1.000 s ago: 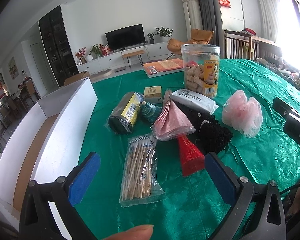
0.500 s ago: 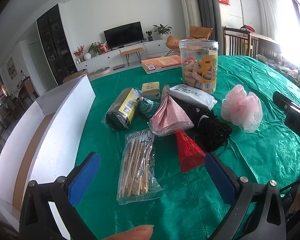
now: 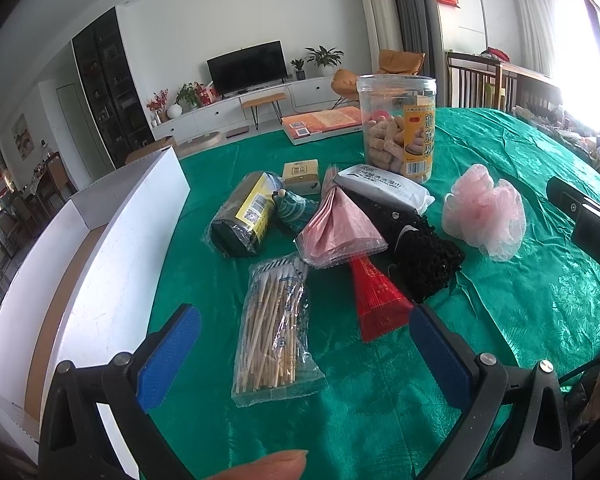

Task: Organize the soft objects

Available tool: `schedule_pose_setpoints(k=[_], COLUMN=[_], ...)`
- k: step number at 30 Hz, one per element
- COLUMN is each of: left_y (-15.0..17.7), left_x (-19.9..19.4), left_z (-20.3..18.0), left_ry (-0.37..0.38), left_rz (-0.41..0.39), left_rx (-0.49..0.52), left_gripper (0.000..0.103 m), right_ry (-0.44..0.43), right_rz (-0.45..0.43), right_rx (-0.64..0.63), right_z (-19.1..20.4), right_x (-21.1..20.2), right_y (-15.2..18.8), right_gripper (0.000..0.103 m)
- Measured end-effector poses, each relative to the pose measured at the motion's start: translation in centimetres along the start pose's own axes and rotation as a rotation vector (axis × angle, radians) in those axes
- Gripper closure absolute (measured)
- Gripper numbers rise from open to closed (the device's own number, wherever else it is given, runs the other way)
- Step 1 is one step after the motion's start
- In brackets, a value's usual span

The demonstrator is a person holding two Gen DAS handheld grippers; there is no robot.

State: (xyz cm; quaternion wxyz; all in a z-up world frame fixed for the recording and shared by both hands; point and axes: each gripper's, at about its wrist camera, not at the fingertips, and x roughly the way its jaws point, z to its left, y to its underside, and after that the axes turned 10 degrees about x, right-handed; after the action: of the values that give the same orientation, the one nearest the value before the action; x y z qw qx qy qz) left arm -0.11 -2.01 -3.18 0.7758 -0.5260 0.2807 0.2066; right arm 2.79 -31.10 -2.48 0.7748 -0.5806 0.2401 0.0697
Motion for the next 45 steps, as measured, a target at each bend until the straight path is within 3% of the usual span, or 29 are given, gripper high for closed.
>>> schedule_pose_setpoints(k=[23, 28, 31, 38, 42, 43, 45], left_y=[0.6, 1.7, 2.3, 3.1, 3.2, 3.2, 3.1], left_x=[0.9, 2.0, 2.9, 4.1, 4.2, 4.2, 4.1], left_z=[0.2, 2.6, 3.2, 3.4, 3.4, 3.4, 3.6], left_ry=[0.0, 0.076, 0.097, 0.115, 0.109, 0.11, 0.105], left_rz=[0.041, 0.087, 0.108, 0.147, 0.15, 0.156, 0.165], left_rx=[-0.001, -0.093, -0.096, -0.077, -0.065, -0.064, -0.064], left_gripper=[0.0, 0.0, 0.0, 0.0, 0.0, 0.0, 0.0], right_ry=[0.001, -0.001, -0.006, -0.101, -0.203, -0.193, -0.098], right_rz=[0.0, 0.01, 0.031, 0.13, 0.378, 0.432, 0.457], right_rx=[0.005, 0.032, 0.055, 0.129, 0.074, 0.044, 0.037], right_z=[-0.3, -0.8, -1.0, -1.1, 0.6, 1.4, 0.7], right_x=[0.0, -0.1, 0.0, 1.1, 5.4, 7.0, 10.1], right_y=[-0.2, -0.4, -0.1, 0.7, 1.5, 1.8, 1.1], right_gripper=[0.01, 0.01, 0.01, 0.01, 0.01, 0.01, 0.012])
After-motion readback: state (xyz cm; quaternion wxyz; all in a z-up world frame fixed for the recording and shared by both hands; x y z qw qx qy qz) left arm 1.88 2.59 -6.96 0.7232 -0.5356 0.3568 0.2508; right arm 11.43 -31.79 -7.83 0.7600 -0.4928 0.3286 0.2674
